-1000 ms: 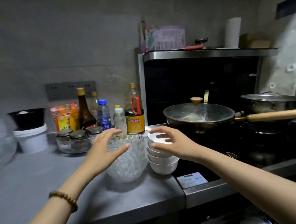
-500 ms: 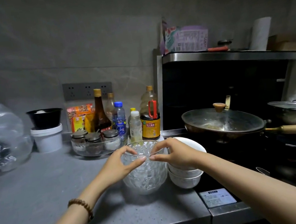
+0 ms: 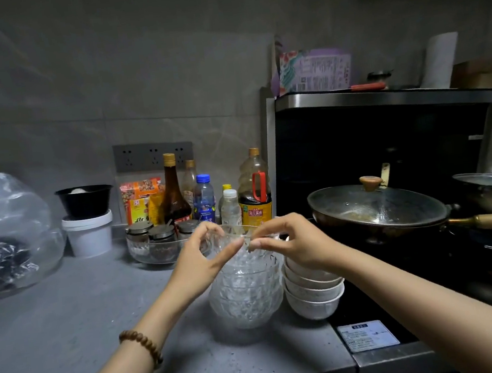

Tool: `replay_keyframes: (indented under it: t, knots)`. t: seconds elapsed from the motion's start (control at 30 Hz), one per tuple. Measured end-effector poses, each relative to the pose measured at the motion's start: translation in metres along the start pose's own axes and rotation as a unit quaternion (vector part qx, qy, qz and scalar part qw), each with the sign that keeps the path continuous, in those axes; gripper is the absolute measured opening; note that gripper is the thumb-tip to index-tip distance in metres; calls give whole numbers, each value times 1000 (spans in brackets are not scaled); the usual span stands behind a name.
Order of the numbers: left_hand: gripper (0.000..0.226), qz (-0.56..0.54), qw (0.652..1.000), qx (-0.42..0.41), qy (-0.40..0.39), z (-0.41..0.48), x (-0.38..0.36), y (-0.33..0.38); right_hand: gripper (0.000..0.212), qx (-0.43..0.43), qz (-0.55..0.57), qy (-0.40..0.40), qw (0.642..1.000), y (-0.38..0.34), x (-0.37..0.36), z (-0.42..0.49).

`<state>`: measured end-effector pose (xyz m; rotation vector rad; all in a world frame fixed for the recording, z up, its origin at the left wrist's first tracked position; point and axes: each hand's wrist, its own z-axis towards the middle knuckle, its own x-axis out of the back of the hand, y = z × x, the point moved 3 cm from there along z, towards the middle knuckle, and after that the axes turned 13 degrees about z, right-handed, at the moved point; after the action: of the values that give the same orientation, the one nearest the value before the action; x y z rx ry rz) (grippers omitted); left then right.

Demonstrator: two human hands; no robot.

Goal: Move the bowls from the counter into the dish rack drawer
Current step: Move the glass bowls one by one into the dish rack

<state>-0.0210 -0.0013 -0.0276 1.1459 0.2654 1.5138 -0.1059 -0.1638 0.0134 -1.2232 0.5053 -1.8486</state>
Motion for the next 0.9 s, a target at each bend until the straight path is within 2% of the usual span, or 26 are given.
replay_keyframes:
  t: [0.2,0.33,0.43,0.6,0.73,0.83,0.9]
  knots:
    - [70,-140,990,12,11,-14,1,52,22,45,168,52,983,-43,22,-20]
    - [77,-208,978,4,-15,-27,-16,85,19,34,195,90,976,-58,42,-50]
    - [66,-240,970,2,-46,-37,-36,105,24,-2,220,112,969,-64,57,-82]
    - [83,-245,962,4,-123,-59,-85,131,26,-79,213,111,967,-64,86,-145]
    - [78,-261,940,5,-218,-83,-137,150,29,-149,237,92,956,-52,107,-198]
    - [79,-248,933,0,-261,-102,-176,161,33,-197,223,82,951,-34,118,-236]
    - [67,-236,927,9,-293,-114,-203,164,27,-230,217,85,945,-21,124,-259]
